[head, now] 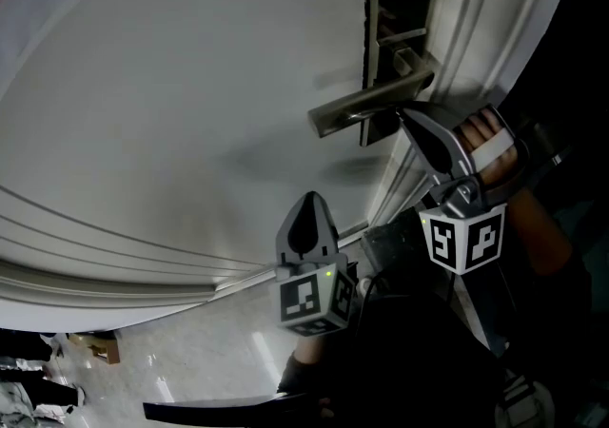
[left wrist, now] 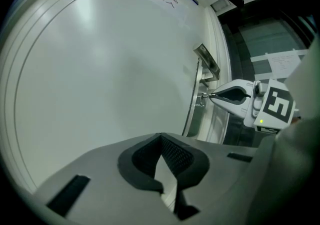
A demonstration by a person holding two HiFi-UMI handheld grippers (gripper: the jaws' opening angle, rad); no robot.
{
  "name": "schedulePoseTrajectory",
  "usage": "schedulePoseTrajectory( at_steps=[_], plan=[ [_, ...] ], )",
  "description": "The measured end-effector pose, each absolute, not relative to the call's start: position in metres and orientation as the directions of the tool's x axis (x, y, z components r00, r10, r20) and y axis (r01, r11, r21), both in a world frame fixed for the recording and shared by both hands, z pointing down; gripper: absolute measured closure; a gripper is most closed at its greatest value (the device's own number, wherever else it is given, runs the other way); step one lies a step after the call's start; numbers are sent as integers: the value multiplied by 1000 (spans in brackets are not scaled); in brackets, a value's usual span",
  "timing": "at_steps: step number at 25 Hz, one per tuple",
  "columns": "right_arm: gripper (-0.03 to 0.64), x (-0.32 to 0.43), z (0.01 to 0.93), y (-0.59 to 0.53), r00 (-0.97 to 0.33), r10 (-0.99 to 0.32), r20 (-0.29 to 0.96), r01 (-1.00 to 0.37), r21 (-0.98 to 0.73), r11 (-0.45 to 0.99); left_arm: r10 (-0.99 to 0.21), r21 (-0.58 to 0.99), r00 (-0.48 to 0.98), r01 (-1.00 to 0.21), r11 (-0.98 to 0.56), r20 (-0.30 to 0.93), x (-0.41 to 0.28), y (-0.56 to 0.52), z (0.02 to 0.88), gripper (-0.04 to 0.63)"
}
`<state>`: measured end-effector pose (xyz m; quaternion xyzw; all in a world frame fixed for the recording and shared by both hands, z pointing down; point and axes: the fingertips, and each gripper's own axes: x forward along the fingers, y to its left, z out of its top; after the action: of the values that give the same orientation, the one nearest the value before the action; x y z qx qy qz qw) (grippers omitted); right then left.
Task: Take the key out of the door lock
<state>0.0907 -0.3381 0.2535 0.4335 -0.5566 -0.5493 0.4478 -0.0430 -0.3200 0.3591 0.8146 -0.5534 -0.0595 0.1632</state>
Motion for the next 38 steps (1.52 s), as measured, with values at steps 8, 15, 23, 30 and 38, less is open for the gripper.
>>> schedulePoseTrajectory(
  at_steps=[8,15,23,30,38],
  plan=[
    [606,91,255,-335,-220,-975,16,27,1000,11,-915,323,397,-876,-358,64,-34,-313,347,596],
    [605,91,254,-335,-214,-977,17,18,1000,13,-917,342,388,-877,-337,92,-39,-309,353,596],
    [604,90,254,-335,-208,-978,15,21,1000,11,-919,336,386,-879,-337,87,-41,-314,351,596],
    [604,91,255,-331,-209,-978,15,14,1000,12,-916,338,392,-876,-344,85,-40,-315,351,595],
    [604,91,255,-331,-212,-977,12,12,1000,10,-897,314,438,-862,-399,61,-27,-310,351,597]
  ],
)
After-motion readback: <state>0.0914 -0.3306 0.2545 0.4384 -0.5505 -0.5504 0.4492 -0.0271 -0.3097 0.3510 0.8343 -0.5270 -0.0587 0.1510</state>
